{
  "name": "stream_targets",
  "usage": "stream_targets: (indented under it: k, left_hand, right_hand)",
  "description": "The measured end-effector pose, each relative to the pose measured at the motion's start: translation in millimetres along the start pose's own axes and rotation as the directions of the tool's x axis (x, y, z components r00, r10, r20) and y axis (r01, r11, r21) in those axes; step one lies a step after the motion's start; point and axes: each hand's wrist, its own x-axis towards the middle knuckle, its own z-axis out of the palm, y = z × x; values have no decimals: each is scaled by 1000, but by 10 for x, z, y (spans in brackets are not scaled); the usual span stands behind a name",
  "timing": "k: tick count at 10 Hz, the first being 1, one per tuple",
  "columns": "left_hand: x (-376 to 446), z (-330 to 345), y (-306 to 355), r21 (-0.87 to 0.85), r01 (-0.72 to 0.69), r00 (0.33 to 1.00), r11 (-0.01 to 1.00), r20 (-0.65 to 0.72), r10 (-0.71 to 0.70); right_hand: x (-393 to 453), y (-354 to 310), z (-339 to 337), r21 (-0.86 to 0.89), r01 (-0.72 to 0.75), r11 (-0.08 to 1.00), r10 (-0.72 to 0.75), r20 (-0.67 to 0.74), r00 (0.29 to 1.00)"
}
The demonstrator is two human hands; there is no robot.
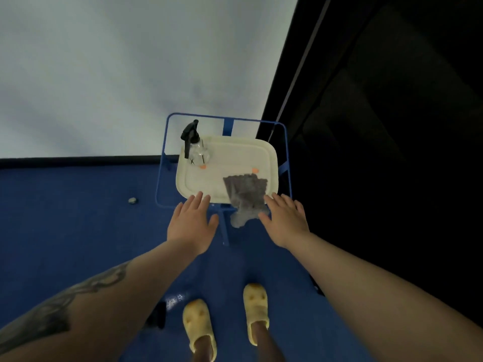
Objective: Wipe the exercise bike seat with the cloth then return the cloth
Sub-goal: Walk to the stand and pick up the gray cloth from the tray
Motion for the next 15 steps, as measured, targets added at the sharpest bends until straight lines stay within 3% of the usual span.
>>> stream_targets:
  k: [3, 4, 5, 6, 9, 11, 12, 14, 15]
  left_hand:
    - [153, 528, -70, -17, 77, 997, 997, 22, -76]
    - [157, 565, -63, -46, 88, 996, 995, -9, -89]
    - [151, 580, -43, -70, 103, 994, 992, -19, -104]
    - [140, 558, -22, -79, 113, 993, 990, -12, -115]
    - [-46, 50, 63, -192, 142, 984, 971, -78, -159]
    - [-475, -622, 60, -171, 186, 954, 968, -203, -219]
    - [-774, -944, 53, -190, 242, 914, 952, -285, -289]
    - [-1491, -1373, -49, -280, 351, 757, 894, -477, -447]
    - [-1911, -1377, -181, -343, 435, 653, 833, -517, -554]
  right_hand:
    - [517, 101, 491, 13, 106, 994, -107, 30, 994]
    - [577, 87, 531, 77, 150, 986, -145, -67, 987]
    - [642, 85, 519, 151, 118, 981, -94, -156, 983]
    - [665, 98, 434, 209, 84, 974, -65, -96, 993]
    - [425, 13, -129, 124, 253, 960, -215, -256, 942]
    - [66, -248, -731, 45, 434, 900, -385, -384, 839]
    - [-127, -481, -1020, -12, 532, 846, -477, -461, 748]
    - [-572, -1076, -1460, -45, 696, 717, -592, -567, 573]
    - [-788, -1407, -1483, -104, 779, 619, -700, -523, 487]
